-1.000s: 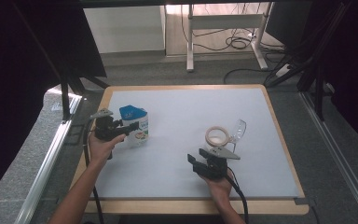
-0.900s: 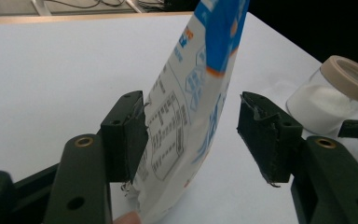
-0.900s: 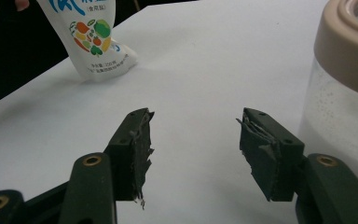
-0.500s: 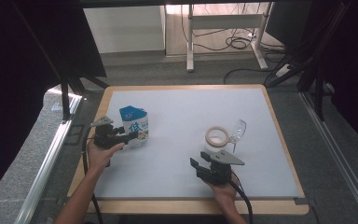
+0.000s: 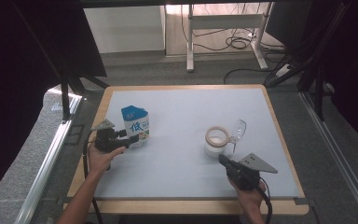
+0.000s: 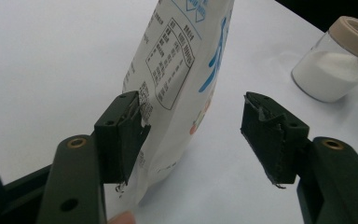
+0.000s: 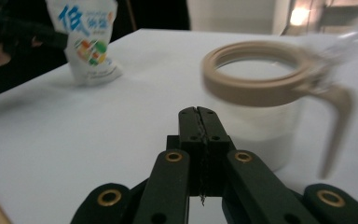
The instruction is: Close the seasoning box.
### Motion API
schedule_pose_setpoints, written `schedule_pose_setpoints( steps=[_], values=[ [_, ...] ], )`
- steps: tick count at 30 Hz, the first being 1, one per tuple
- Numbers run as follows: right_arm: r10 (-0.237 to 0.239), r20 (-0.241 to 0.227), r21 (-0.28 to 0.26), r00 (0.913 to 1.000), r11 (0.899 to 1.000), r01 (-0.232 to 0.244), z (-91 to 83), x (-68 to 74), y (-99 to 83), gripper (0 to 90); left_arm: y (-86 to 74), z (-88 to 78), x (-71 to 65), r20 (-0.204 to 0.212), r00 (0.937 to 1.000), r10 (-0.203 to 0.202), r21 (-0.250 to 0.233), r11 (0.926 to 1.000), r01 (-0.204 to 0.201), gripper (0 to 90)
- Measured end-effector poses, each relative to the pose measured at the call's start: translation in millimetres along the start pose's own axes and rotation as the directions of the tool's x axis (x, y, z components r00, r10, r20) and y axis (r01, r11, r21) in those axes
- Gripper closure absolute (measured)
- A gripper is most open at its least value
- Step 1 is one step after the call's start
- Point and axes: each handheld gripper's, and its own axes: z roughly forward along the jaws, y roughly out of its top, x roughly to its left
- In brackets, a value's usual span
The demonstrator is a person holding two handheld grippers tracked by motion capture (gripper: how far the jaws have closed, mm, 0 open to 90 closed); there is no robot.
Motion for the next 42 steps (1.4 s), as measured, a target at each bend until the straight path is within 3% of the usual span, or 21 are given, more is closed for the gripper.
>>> schedule_pose_setpoints(
  steps=[5, 10, 19, 29, 42],
  values=[
    [0.028, 0.074, -0.029, 0.9968, 0.999, -0.026, -16.3, -20.6, 8.7, 89.9, -5.0, -0.4, 1.1, 0.012, 0.9999, -0.011, -0.003, 0.9999, 0.011, 38.0],
    [0.064, 0.155, -0.045, 0.9858, 0.997, -0.057, -20.7, -43.0, 12.8, 89.9, -7.0, 0.8, 0.1, 0.012, 0.9999, -0.005, 0.003, 1.0000, 0.005, 38.0],
    [0.117, 0.195, -0.099, 0.9739, 0.990, -0.099, -7.5, -72.5, 33.3, 89.9, -16.2, 3.7, 0.0, 0.007, 0.9999, -0.007, 0.020, 0.9998, 0.007, 38.0],
    [0.080, 0.190, -0.096, 0.9785, 0.993, -0.062, 4.4, -66.3, 41.9, 89.8, -26.6, 7.1, -0.7, -0.003, 1.0000, -0.006, 0.042, 0.9991, 0.006, 37.1],
    [0.064, 0.192, -0.103, 0.9793, 0.994, -0.045, 3.8, -61.7, 43.4, 89.9, -31.6, 9.9, 0.3, -0.001, 0.9999, -0.017, 0.059, 0.9981, 0.017, 36.7]
  ],
)
